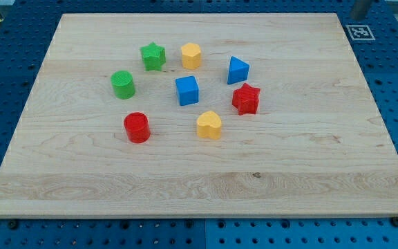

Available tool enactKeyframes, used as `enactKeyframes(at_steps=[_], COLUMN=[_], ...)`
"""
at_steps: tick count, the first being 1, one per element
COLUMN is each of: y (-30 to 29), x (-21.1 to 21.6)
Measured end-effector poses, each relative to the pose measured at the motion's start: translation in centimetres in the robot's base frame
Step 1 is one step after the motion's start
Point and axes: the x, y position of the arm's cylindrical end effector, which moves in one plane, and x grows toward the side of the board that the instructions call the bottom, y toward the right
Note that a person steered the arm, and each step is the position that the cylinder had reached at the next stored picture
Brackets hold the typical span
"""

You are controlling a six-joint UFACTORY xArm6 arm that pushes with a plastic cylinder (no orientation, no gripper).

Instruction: Push the red star diagonally below the blue triangle

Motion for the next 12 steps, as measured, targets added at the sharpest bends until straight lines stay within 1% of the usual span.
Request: enactKeyframes(at_steps=[2, 3, 4, 5, 6, 7, 8, 9, 10, 12], y=[0.0, -2.4, -8.6, -15.7, -21.2, -26.2, -29.3, -29.5, -27.7, -20.9], x=[0.0, 4.3, 9.7, 13.6, 16.3, 17.7, 17.8, 20.7, 23.1, 23.5])
